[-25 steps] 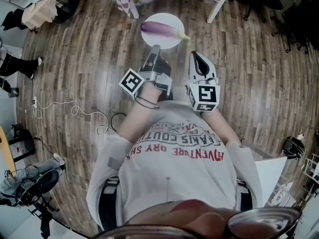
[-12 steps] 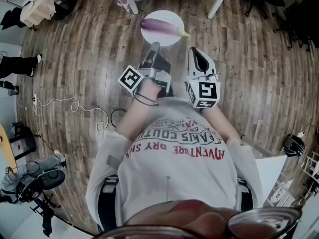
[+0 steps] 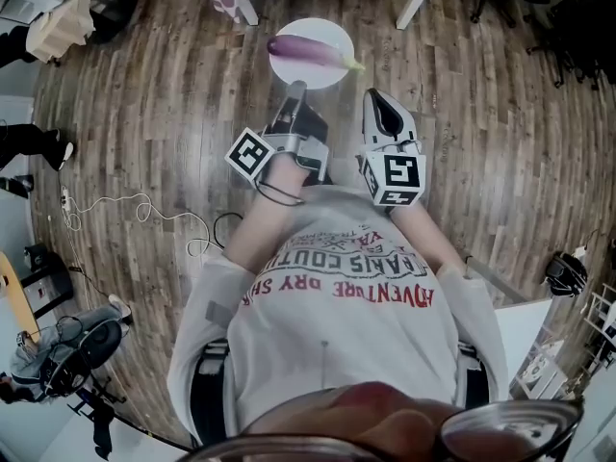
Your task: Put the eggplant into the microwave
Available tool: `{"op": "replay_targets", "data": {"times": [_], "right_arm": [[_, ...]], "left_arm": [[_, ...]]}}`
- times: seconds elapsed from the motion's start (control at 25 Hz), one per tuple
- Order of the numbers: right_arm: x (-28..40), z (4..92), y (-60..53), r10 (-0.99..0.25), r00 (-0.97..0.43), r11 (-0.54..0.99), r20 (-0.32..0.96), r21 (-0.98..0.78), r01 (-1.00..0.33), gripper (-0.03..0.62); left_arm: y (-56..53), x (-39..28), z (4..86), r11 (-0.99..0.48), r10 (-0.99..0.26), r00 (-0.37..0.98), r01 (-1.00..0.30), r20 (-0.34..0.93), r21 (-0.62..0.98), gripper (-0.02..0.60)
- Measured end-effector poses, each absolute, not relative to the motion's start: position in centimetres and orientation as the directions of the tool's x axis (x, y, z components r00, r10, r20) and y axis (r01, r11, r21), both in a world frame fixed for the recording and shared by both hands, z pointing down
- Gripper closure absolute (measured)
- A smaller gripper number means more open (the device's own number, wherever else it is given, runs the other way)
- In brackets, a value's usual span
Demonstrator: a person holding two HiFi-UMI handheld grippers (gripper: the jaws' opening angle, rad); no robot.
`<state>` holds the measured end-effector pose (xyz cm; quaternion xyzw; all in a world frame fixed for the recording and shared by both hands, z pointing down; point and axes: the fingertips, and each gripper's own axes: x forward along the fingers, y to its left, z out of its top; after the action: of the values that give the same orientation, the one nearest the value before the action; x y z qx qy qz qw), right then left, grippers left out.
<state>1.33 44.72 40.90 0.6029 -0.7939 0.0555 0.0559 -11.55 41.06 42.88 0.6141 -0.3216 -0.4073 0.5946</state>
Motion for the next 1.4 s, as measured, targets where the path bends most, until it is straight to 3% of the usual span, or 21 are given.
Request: {"op": "replay_targets", "data": {"times": [0.88, 1.4], "right_arm": [[-1.1, 39.6, 18.0, -0.977, -0.096, 0.095, 0.190, -0.013, -0.995, 0.568], [1.4, 41.7, 7.6, -0.970, -0.131, 0.135, 0.206, 0.003, -0.991, 0.568]], "left_arm": [[12.8, -14.5, 41.7, -0.100, -0.807, 0.580, 0.058, -0.115, 0.993, 0.551], [3.8, -11.8, 45.8, 0.011, -0.825, 0.565, 0.048, -0.018, 0.999, 0.550]]}}
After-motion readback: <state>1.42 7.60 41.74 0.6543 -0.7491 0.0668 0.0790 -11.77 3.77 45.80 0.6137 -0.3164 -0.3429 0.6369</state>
